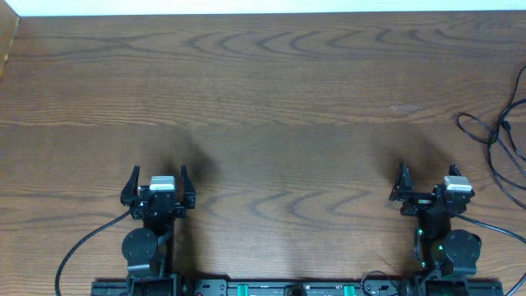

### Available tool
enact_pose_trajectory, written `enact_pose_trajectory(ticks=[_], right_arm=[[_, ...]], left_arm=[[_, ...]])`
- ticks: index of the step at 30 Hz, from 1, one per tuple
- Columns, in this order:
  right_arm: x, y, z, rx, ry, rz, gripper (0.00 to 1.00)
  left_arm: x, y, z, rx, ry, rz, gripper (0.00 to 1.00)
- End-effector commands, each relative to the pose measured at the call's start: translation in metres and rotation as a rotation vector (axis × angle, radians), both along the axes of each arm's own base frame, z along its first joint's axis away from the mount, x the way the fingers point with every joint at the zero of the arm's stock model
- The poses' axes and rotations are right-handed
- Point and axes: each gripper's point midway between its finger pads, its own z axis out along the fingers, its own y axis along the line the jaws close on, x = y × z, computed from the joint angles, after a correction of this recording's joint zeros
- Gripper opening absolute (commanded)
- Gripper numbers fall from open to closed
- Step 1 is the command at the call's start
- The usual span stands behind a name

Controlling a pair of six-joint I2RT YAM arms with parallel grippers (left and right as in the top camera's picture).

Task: Untangle cables

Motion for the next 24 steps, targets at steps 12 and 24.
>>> enact_pose_trajectory(ticks=[12, 24], right_arm=[[-0.0004, -0.0013, 0.0001, -0.011, -0.001, -0.009, 0.99], [-0.0004, -0.0013, 0.0001, -0.011, -0.001, -0.009, 0.99]], left_arm=[[-0.0011, 0.0012, -0.0152, -0.012, 0.046, 0.007, 0.94], [-0.0009, -0.0014, -0.0149, -0.08, 0.04, 0.001, 0.94]])
